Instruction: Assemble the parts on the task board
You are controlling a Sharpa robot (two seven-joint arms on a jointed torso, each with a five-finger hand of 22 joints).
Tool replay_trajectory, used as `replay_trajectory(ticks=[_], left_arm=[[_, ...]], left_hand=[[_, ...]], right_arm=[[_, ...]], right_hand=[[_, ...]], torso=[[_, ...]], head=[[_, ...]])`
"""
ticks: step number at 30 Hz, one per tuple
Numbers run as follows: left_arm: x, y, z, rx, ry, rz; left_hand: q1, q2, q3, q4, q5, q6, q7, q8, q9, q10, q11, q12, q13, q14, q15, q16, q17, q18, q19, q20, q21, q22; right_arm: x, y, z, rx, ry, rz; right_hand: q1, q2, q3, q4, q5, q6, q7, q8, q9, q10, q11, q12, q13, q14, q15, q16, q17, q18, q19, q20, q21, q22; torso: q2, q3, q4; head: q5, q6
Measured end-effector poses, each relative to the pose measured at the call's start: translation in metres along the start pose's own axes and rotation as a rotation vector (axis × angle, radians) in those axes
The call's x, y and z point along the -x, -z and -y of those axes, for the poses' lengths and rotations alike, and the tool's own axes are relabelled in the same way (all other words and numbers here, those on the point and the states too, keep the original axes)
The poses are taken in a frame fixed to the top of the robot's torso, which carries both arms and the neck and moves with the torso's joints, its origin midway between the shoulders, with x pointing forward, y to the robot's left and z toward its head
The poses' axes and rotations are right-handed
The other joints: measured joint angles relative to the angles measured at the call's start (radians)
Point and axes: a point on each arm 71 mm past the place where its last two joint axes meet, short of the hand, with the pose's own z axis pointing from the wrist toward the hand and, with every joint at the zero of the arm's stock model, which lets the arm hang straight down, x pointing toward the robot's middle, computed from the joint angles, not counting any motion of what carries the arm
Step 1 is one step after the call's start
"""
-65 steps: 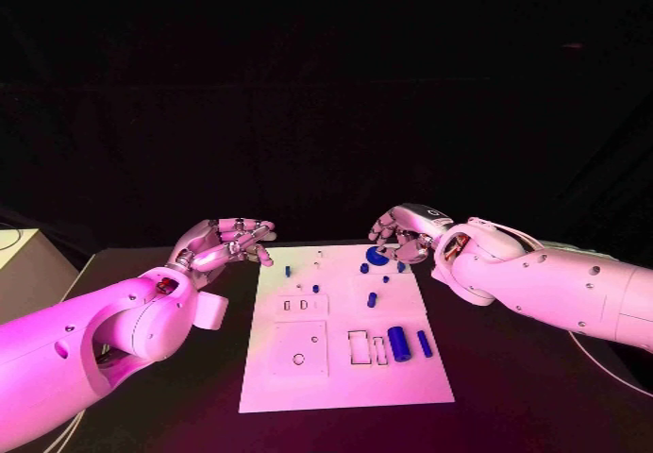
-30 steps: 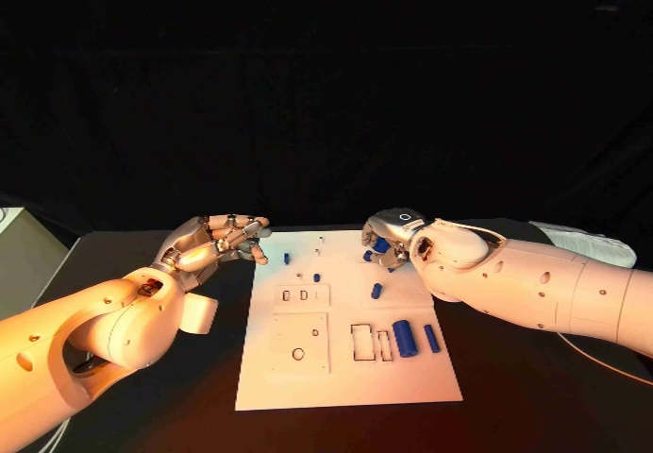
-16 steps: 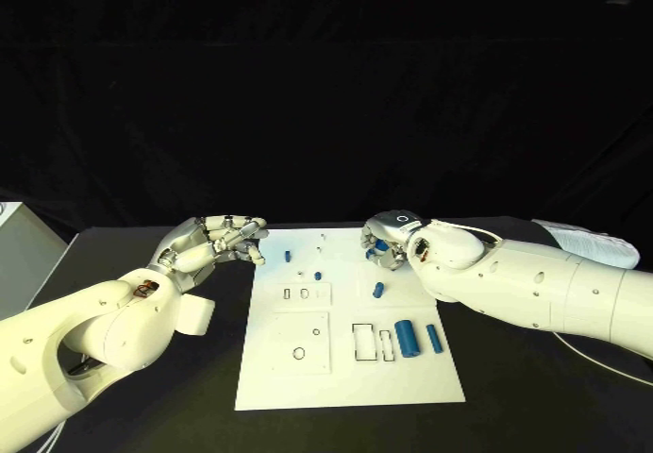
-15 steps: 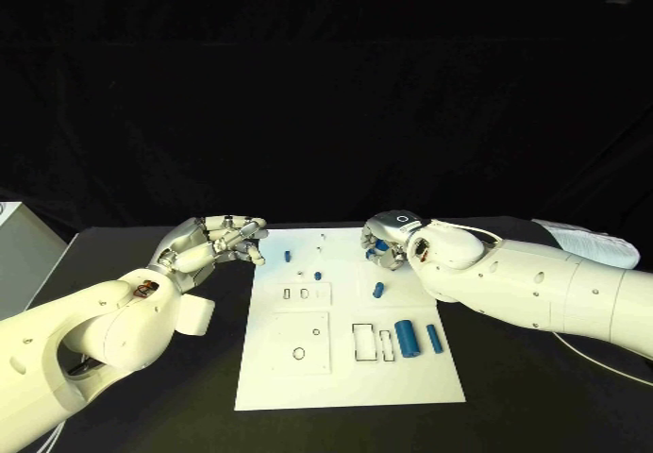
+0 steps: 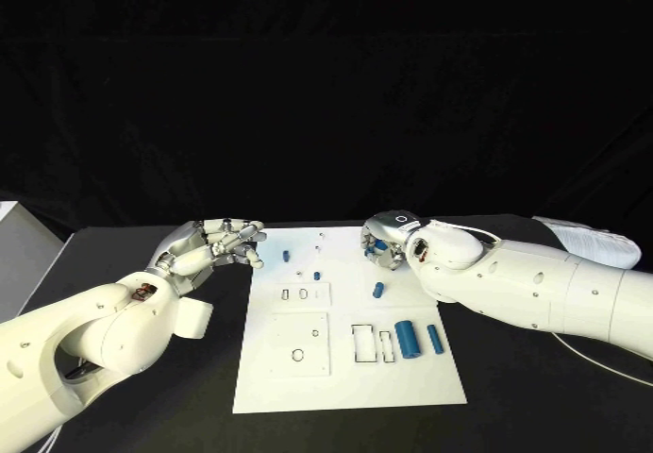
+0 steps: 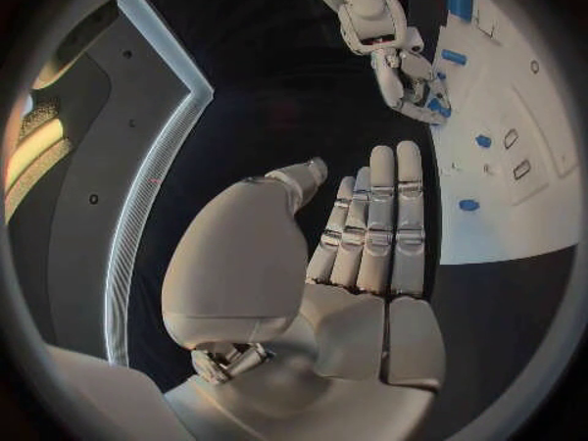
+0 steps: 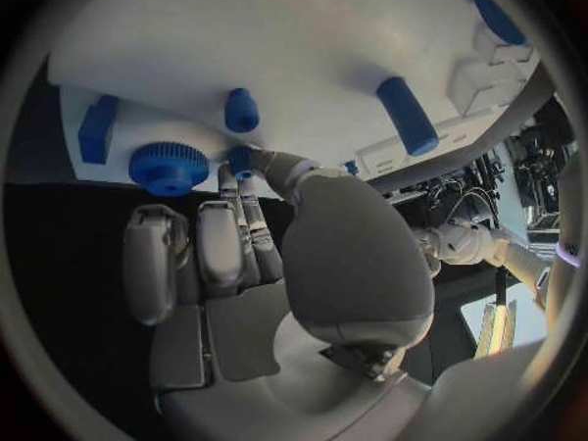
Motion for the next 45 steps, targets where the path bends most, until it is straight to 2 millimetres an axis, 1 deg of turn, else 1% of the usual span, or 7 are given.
replay_trajectory(ticks=[3,4,5,8,15,28,45], left_arm=[[0.000,0.000,0.000,0.001,0.000,0.001],[0.000,0.000,0.000,0.001,0.000,0.001],[0.000,0.000,0.000,0.002,0.000,0.001],[0.001,0.000,0.000,0.003,-0.001,0.001],[0.002,0.000,-0.001,0.006,-0.002,0.004],[0.004,0.000,-0.001,0.009,-0.003,0.007],[0.002,-0.001,-0.002,0.010,-0.001,-0.002]], left_hand=[[0.000,0.000,0.000,0.000,0.000,0.000,0.000,0.000,0.000,0.000,0.000,0.000,0.000,0.000,0.000,0.000,0.000,0.000,0.000,0.000,0.004,0.000],[0.000,0.000,0.000,0.000,0.000,0.000,0.000,0.000,0.000,0.000,0.000,0.000,0.000,0.000,0.000,0.000,0.000,0.000,0.000,0.000,0.004,0.000],[0.000,0.000,0.000,0.000,0.000,0.000,0.000,0.000,0.000,0.000,0.000,0.000,0.000,0.000,0.000,0.000,0.000,0.000,0.000,0.000,0.004,0.000],[0.000,0.000,0.000,0.000,0.000,0.000,0.000,0.000,0.000,0.000,0.000,0.000,0.000,-0.004,0.004,0.000,0.001,0.000,-0.004,0.004,0.004,0.001],[-0.004,0.004,0.003,-0.003,0.000,0.000,0.000,0.000,0.001,0.000,0.000,0.000,0.000,-0.004,0.004,0.000,0.001,0.000,-0.004,0.004,0.004,0.001],[-0.004,0.004,0.003,-0.003,0.000,0.000,0.000,0.000,0.001,0.000,0.000,0.000,0.000,-0.007,0.000,0.000,0.002,0.000,-0.007,0.000,0.004,0.002],[-0.004,0.004,0.003,-0.003,0.000,0.000,0.000,0.000,0.000,0.000,0.000,0.000,0.000,-0.007,0.000,0.000,0.002,0.000,-0.007,0.000,0.004,0.002]], right_arm=[[0.001,0.000,0.000,0.000,0.001,0.005],[0.002,0.000,0.000,0.000,0.001,0.008],[0.002,0.000,-0.001,0.000,0.001,0.011],[0.003,0.001,-0.002,0.002,0.001,0.023],[0.005,0.004,-0.008,0.009,-0.005,0.062],[0.020,-0.006,-0.031,0.020,-0.016,0.154],[0.031,-0.029,-0.065,0.043,-0.025,0.236]], right_hand=[[0.010,0.010,0.005,0.003,0.006,0.013,-0.002,0.007,0.008,0.014,-0.005,0.005,0.003,0.000,0.000,0.005,0.000,0.000,0.004,0.003,0.009,0.000],[0.016,0.016,0.014,-0.001,-0.009,0.015,-0.004,0.014,0.012,0.023,-0.006,0.008,0.004,0.000,0.000,0.009,0.000,-0.001,0.008,0.000,0.013,0.000],[0.020,0.020,0.030,-0.004,-0.035,0.019,-0.008,0.019,0.018,0.032,-0.008,0.009,0.006,0.000,0.000,0.011,0.000,-0.013,0.010,-0.002,0.017,0.000],[0.024,0.024,0.047,-0.011,-0.044,0.033,-0.011,0.030,0.032,0.050,-0.012,0.018,0.017,0.000,0.000,0.015,0.000,-0.016,0.014,-0.007,0.028,0.000],[0.031,0.030,0.056,-0.020,-0.047,0.034,-0.013,0.035,0.045,0.058,-0.003,0.025,0.019,0.000,-0.008,0.017,-0.002,-0.016,0.014,-0.007,0.043,0.000],[0.031,0.030,0.059,-0.024,-0.051,0.038,-0.017,0.041,0.054,0.064,0.000,0.031,0.020,0.000,-0.008,0.020,-0.009,-0.016,0.018,-0.011,0.059,0.000],[0.030,0.030,0.062,-0.027,-0.045,0.038,-0.017,0.041,0.058,0.064,0.000,0.029,0.021,0.000,-0.007,0.020,-0.010,-0.016,0.018,-0.011,0.059,0.000]], torso=[[0.003,0.0003,0.0004],[0.004,0.0006,0.0006],[0.004,0.0006,0.0007],[0.007,0.0006,0.0012],[0.011,0.0011,0.0012],[0.018,0.0000,0.0025],[0.026,-0.0006,0.0066]], head=[[-0.001,0.002],[-0.001,0.002],[-0.001,0.003],[-0.001,0.006],[-0.001,0.013],[-0.001,0.030],[0.004,0.039]])
